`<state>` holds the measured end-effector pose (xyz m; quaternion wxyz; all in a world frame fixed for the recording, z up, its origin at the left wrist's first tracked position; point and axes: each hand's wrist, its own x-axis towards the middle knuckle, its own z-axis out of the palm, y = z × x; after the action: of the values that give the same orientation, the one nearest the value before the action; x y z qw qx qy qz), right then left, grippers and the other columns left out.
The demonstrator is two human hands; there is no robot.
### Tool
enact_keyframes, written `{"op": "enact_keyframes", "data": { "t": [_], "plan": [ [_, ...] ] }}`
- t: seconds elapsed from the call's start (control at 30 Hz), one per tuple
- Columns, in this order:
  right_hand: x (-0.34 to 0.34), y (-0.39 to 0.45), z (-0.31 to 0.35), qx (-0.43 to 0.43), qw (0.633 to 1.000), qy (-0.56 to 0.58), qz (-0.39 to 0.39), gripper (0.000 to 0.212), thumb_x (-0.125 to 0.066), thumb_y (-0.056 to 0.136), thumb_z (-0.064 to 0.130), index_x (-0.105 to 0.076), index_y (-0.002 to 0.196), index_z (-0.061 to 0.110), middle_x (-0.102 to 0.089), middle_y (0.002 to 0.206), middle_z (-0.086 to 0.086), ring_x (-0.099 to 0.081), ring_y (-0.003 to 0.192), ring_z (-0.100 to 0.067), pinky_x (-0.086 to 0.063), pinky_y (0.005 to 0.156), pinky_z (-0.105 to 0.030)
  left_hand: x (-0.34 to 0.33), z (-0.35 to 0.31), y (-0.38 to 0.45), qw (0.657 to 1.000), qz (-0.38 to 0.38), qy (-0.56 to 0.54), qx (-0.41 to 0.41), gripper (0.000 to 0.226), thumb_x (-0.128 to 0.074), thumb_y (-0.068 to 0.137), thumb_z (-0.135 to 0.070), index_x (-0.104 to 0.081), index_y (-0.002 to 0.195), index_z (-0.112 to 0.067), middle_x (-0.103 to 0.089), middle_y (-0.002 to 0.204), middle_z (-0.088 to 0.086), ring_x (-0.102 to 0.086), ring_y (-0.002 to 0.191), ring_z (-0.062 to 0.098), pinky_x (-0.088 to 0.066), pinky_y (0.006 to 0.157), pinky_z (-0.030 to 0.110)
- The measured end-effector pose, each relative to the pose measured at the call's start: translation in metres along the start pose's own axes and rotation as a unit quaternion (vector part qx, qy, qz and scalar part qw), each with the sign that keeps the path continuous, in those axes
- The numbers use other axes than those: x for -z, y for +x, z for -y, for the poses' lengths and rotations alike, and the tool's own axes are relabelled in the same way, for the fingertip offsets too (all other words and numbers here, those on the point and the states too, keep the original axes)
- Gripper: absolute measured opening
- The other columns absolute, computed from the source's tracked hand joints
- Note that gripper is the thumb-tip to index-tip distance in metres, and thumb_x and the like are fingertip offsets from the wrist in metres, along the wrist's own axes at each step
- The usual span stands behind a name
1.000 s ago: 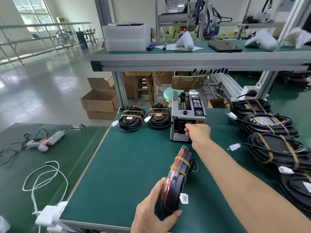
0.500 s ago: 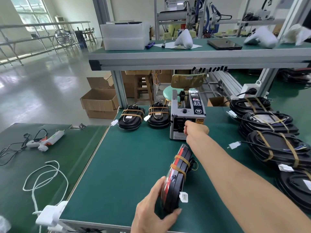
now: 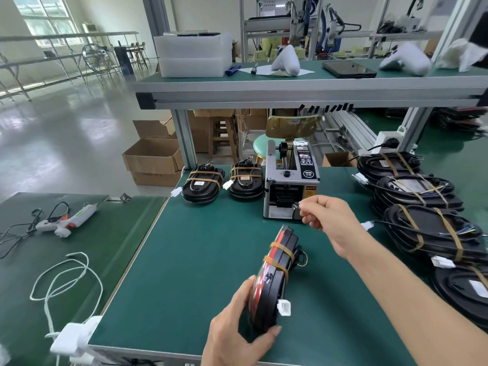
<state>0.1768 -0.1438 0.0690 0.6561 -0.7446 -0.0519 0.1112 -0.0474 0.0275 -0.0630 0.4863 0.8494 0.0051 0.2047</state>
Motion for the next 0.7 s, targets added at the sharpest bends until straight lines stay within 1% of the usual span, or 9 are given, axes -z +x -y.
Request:
{"op": "enact_keyframes", "data": {
  "t": [0.07, 0.13, 0.23, 0.3, 0.37, 0.43, 0.5, 0.6, 0.7],
  "plan": [
    [0.009, -0.012, 0.000, 0.030, 0.998, -0.027, 0.047, 0.012, -0.072, 0.094, 0.014, -0.077, 0.084, 0.015, -0.074, 0.075, 0.001, -0.068, 0.074, -0.010, -0.053, 0.075, -0.029, 0.001, 0.000, 0.000, 1.000, 0.003, 0.000, -0.004, 0.096, -0.094, 0.071, -0.043, -0.047, 0.155, -0.039, -0.071, 0.129, -0.027, -0.071, 0.114, -0.003, -0.049, 0.099, 0.008],
    [0.012, -0.020, -0.001, 0.040, 0.994, -0.052, 0.084, 0.014, -0.073, 0.094, 0.018, -0.076, 0.081, 0.016, -0.074, 0.078, -0.001, -0.070, 0.079, -0.010, -0.055, 0.080, -0.031, 0.001, -0.001, 0.001, 1.000, 0.004, 0.000, -0.006, 0.096, -0.094, 0.071, -0.043, -0.048, 0.155, -0.038, -0.071, 0.130, -0.027, -0.071, 0.114, -0.003, -0.048, 0.098, 0.007],
    [0.010, -0.027, -0.004, 0.045, 0.989, -0.076, 0.117, 0.016, -0.076, 0.093, 0.023, -0.075, 0.078, 0.017, -0.073, 0.080, -0.003, -0.066, 0.080, -0.013, -0.054, 0.081, -0.033, 0.000, -0.001, 0.001, 1.000, -0.001, 0.000, -0.008, 0.096, -0.094, 0.070, -0.042, -0.048, 0.154, -0.039, -0.071, 0.129, -0.027, -0.071, 0.114, -0.003, -0.048, 0.098, 0.007],
    [0.006, -0.028, -0.008, 0.053, 0.987, -0.089, 0.120, 0.013, -0.078, 0.091, 0.021, -0.076, 0.079, 0.018, -0.075, 0.085, -0.008, -0.062, 0.078, -0.012, -0.053, 0.078, -0.032, 0.001, -0.002, 0.001, 1.000, -0.001, -0.002, -0.008, 0.096, -0.094, 0.070, -0.041, -0.047, 0.154, -0.040, -0.072, 0.129, -0.026, -0.072, 0.113, -0.002, -0.048, 0.098, 0.007],
    [0.003, -0.028, -0.011, 0.057, 0.988, -0.088, 0.116, 0.011, -0.078, 0.091, 0.018, -0.076, 0.080, 0.017, -0.076, 0.089, -0.011, -0.062, 0.077, -0.010, -0.053, 0.077, -0.029, 0.001, -0.003, 0.001, 1.000, -0.001, -0.003, -0.010, 0.096, -0.094, 0.070, -0.040, -0.047, 0.154, -0.040, -0.072, 0.129, -0.026, -0.073, 0.112, -0.002, -0.049, 0.097, 0.007],
    [0.000, -0.027, -0.014, 0.058, 0.989, -0.082, 0.109, 0.011, -0.078, 0.091, 0.016, -0.078, 0.080, 0.019, -0.078, 0.090, -0.007, -0.066, 0.076, -0.007, -0.054, 0.073, -0.021, 0.001, -0.003, 0.002, 1.000, -0.001, -0.004, -0.012, 0.096, -0.093, 0.070, -0.040, -0.047, 0.154, -0.040, -0.072, 0.128, -0.026, -0.073, 0.112, -0.001, -0.049, 0.097, 0.007],
    [-0.001, -0.027, -0.016, 0.056, 0.990, -0.073, 0.105, 0.015, -0.078, 0.090, 0.015, -0.078, 0.077, 0.022, -0.079, 0.095, -0.002, -0.067, 0.077, -0.005, -0.054, 0.071, -0.016, 0.001, -0.003, 0.002, 1.000, -0.002, -0.004, -0.013, 0.096, -0.093, 0.070, -0.040, -0.047, 0.153, -0.040, -0.072, 0.128, -0.026, -0.073, 0.111, -0.001, -0.049, 0.097, 0.007],
    [-0.001, -0.027, -0.018, 0.054, 0.989, -0.079, 0.111, 0.017, -0.077, 0.092, 0.018, -0.077, 0.076, 0.026, -0.079, 0.100, 0.006, -0.067, 0.082, -0.007, -0.053, 0.075, -0.020, 0.001, -0.002, 0.001, 1.000, -0.004, -0.006, -0.015, 0.095, -0.094, 0.070, -0.040, -0.047, 0.153, -0.041, -0.072, 0.128, -0.025, -0.073, 0.111, -0.001, -0.049, 0.098, 0.007],
    [0.000, -0.027, -0.018, 0.057, 0.989, -0.085, 0.110, 0.017, -0.076, 0.093, 0.020, -0.077, 0.078, 0.028, -0.079, 0.100, 0.009, -0.066, 0.082, -0.007, -0.052, 0.078, -0.023, 0.000, -0.002, 0.001, 1.000, -0.006, -0.006, -0.016, 0.096, -0.094, 0.070, -0.040, -0.047, 0.153, -0.043, -0.073, 0.127, -0.025, -0.073, 0.111, 0.000, -0.049, 0.098, 0.008]
  ]
}}
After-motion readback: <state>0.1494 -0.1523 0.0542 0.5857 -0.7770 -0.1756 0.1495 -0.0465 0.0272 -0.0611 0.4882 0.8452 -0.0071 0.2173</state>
